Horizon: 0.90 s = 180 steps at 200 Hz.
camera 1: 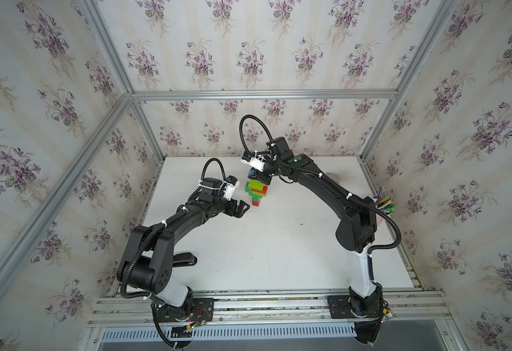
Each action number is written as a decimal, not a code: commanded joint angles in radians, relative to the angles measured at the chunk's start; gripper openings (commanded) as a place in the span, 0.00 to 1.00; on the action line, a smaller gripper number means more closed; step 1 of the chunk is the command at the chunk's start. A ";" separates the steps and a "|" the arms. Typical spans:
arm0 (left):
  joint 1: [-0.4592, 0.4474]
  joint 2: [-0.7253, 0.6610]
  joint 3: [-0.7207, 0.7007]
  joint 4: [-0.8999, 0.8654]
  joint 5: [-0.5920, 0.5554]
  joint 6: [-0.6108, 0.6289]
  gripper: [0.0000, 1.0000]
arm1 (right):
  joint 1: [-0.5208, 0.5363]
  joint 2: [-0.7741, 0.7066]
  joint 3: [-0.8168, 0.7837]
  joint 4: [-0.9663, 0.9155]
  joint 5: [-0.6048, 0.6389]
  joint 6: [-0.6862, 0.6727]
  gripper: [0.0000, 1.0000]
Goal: Assemble a spoon with lego
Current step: Assemble the lego brick with the lego brick.
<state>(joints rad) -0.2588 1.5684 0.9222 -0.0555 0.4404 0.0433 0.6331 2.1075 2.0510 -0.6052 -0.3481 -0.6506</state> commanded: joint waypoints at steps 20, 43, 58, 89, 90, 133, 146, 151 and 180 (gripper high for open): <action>0.000 0.007 0.013 0.016 0.026 0.018 0.99 | -0.012 0.036 0.044 -0.094 0.010 -0.047 0.18; 0.000 0.009 0.018 0.008 0.026 0.015 0.99 | -0.015 0.034 0.042 -0.097 0.017 -0.052 0.18; 0.000 0.015 0.023 0.002 0.025 0.015 0.99 | -0.015 0.031 0.037 -0.097 0.027 -0.055 0.18; 0.000 0.019 0.030 -0.010 0.026 0.014 0.99 | -0.014 0.013 0.001 -0.077 0.019 -0.055 0.18; 0.000 0.018 0.029 -0.009 0.026 0.013 0.99 | -0.015 0.013 0.000 -0.076 0.019 -0.056 0.18; 0.000 0.022 0.033 -0.015 0.026 0.013 0.99 | -0.015 -0.012 -0.059 -0.042 0.014 -0.053 0.18; 0.000 0.025 0.035 -0.018 0.026 0.011 0.99 | -0.015 -0.014 -0.075 -0.029 0.017 -0.053 0.18; 0.000 0.025 0.036 -0.017 0.026 0.011 0.99 | -0.015 -0.015 -0.082 -0.022 0.019 -0.053 0.18; 0.000 0.028 0.039 -0.022 0.028 0.006 0.99 | -0.022 -0.012 -0.092 -0.008 0.018 -0.047 0.18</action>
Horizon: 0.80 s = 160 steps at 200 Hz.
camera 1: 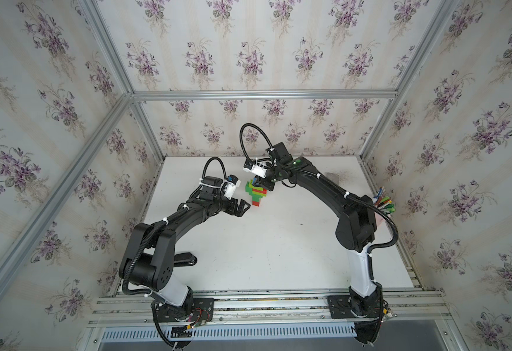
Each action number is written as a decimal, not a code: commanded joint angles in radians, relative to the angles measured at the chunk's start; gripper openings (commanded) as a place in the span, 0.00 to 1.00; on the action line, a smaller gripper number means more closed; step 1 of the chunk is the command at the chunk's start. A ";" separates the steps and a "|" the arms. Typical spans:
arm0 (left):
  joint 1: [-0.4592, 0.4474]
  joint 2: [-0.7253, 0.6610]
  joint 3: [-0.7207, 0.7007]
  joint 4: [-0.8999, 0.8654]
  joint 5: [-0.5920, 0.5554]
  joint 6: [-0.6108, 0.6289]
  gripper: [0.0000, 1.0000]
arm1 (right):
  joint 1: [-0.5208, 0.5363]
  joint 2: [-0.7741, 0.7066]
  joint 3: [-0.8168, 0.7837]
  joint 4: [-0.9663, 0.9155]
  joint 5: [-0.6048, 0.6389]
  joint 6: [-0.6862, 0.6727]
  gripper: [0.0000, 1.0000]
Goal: Assemble a spoon with lego
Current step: Assemble the lego brick with the lego brick.
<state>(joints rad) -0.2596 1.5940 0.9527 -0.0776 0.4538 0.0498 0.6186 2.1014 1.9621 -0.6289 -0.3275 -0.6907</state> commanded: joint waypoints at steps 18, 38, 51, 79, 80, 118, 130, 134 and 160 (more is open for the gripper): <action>0.000 0.003 0.010 -0.002 0.015 0.000 0.99 | -0.009 -0.007 -0.008 0.019 -0.004 -0.003 0.18; 0.000 0.008 0.013 -0.005 0.016 -0.002 0.99 | -0.014 -0.002 -0.007 0.007 -0.008 -0.006 0.18; 0.000 0.011 0.017 -0.009 0.018 -0.003 0.99 | -0.020 0.010 0.000 -0.021 -0.011 -0.007 0.18; 0.000 0.012 0.019 -0.014 0.018 -0.002 0.99 | -0.027 0.041 0.014 -0.089 -0.010 -0.004 0.17; 0.001 0.012 0.019 -0.014 0.018 -0.002 0.99 | -0.028 0.042 0.012 -0.090 -0.008 -0.003 0.17; 0.001 0.013 0.018 -0.018 0.019 -0.004 0.99 | -0.051 0.033 -0.062 -0.082 -0.071 0.036 0.16; 0.000 0.012 0.018 -0.019 0.018 -0.004 0.99 | -0.055 0.046 -0.065 -0.099 -0.069 0.045 0.16; 0.001 0.013 0.018 -0.019 0.019 -0.005 0.99 | -0.057 0.054 -0.061 -0.109 -0.068 0.045 0.15; 0.001 0.008 0.017 -0.025 0.017 -0.003 0.99 | -0.061 0.098 -0.018 -0.182 -0.030 0.064 0.14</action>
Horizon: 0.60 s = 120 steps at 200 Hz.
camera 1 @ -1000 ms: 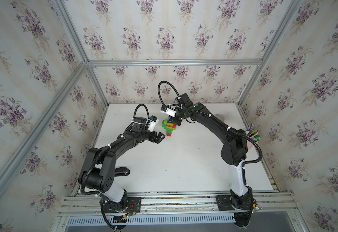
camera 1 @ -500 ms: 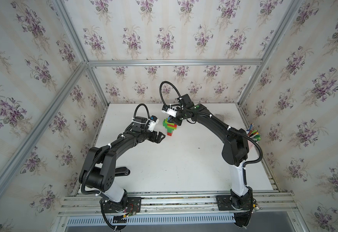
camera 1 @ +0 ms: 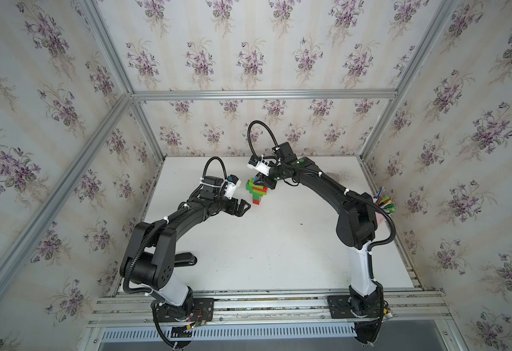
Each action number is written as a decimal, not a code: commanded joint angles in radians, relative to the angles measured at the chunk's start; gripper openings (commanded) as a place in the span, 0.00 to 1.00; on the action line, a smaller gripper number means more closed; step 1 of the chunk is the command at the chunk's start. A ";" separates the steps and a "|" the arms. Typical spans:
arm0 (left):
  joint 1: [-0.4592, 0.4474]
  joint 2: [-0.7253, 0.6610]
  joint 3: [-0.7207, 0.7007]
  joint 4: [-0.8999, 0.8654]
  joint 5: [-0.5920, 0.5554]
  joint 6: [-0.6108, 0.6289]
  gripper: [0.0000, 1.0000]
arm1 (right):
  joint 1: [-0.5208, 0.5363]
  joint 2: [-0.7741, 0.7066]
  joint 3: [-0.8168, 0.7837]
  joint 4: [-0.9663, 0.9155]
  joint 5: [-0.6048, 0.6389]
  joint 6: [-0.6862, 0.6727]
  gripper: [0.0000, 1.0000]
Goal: Assemble a spoon with lego
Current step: Assemble the lego brick with the lego brick.
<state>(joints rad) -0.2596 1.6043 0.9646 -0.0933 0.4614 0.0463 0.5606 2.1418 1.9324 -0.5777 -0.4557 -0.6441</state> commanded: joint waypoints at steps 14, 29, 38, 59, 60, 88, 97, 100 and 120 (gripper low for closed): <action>0.001 -0.008 0.002 -0.014 0.004 0.004 0.99 | -0.003 0.095 0.070 -0.302 0.117 0.027 0.13; 0.002 -0.011 0.002 -0.017 -0.001 0.007 0.99 | -0.002 0.156 0.163 -0.408 0.157 0.036 0.11; 0.002 -0.014 0.002 -0.021 0.000 0.008 0.99 | 0.001 0.178 0.190 -0.446 0.183 0.040 0.10; 0.016 -0.010 0.015 -0.020 0.020 -0.038 0.99 | 0.001 0.185 0.188 -0.448 0.184 0.041 0.10; 0.018 -0.009 0.018 -0.020 0.024 -0.040 0.99 | 0.001 0.185 0.188 -0.447 0.182 0.041 0.10; 0.096 0.038 0.111 -0.026 0.089 -0.202 0.99 | 0.010 0.189 0.224 -0.439 0.166 0.042 0.11; 0.110 0.054 0.144 -0.036 0.109 -0.221 0.99 | 0.010 0.198 0.238 -0.445 0.159 0.041 0.11; 0.111 0.055 0.151 -0.043 0.108 -0.221 0.99 | 0.010 0.200 0.241 -0.446 0.156 0.041 0.11; 0.111 0.053 0.174 -0.074 0.092 -0.223 0.99 | 0.003 0.230 0.243 -0.466 0.152 0.042 0.12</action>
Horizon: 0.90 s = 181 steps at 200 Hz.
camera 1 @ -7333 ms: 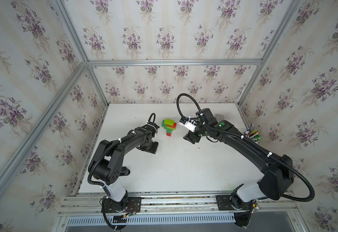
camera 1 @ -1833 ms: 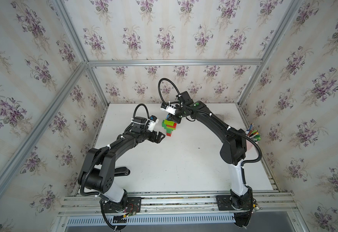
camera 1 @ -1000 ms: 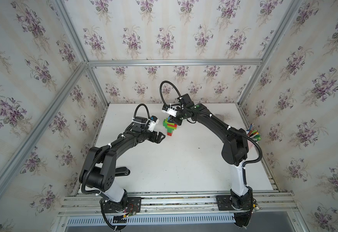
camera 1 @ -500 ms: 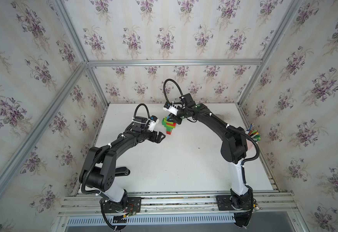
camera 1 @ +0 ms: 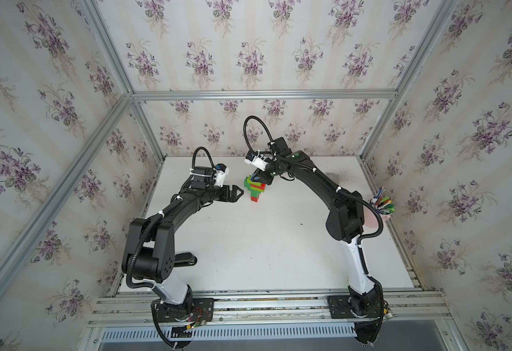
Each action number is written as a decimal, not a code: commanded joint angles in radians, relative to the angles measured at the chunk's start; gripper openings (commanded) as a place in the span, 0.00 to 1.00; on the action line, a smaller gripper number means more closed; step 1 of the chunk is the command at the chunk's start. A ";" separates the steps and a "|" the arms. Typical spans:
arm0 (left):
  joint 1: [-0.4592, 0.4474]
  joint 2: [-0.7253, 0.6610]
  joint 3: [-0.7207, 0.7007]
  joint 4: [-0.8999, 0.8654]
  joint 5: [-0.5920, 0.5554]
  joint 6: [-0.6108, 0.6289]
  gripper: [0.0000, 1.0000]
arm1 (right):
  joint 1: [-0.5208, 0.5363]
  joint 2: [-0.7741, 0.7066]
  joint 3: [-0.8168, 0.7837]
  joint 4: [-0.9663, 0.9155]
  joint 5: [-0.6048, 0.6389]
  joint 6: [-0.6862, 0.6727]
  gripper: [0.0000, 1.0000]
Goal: Assemble a spoon with lego
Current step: Assemble the lego brick with the lego brick, then pick up the lego brick from the center of the board.
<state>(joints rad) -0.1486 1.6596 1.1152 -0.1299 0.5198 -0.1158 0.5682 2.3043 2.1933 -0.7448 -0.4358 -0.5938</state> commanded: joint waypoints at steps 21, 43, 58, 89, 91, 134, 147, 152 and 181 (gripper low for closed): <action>0.000 -0.023 0.003 -0.040 0.022 -0.048 0.99 | 0.002 0.071 0.009 -0.306 0.134 -0.006 0.27; 0.000 -0.026 -0.008 -0.045 0.013 -0.041 0.99 | 0.019 0.027 0.041 -0.251 0.085 0.010 0.43; 0.000 -0.019 -0.009 -0.045 0.015 -0.050 0.99 | 0.025 0.019 0.078 -0.218 0.089 0.020 0.45; 0.000 -0.033 -0.020 -0.052 0.005 -0.041 0.99 | 0.024 0.038 0.129 -0.197 0.120 0.033 0.45; 0.000 -0.034 -0.021 -0.054 0.004 -0.041 0.99 | 0.024 0.039 0.130 -0.197 0.122 0.034 0.45; 0.001 -0.040 -0.031 -0.063 0.007 -0.018 0.99 | 0.025 0.056 0.133 -0.188 0.103 0.016 0.45; 0.001 -0.021 -0.016 -0.065 0.024 -0.018 0.99 | 0.026 0.061 0.133 -0.179 0.100 0.015 0.45; 0.001 -0.016 -0.009 -0.069 0.027 -0.021 0.99 | 0.027 0.064 0.133 -0.179 0.096 0.011 0.45; 0.001 0.004 0.014 -0.081 0.043 -0.017 0.99 | 0.027 0.076 0.137 -0.182 0.087 0.006 0.44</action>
<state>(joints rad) -0.1482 1.6585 1.1110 -0.2031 0.5343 -0.1436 0.5934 2.3680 2.3219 -0.9173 -0.3267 -0.5663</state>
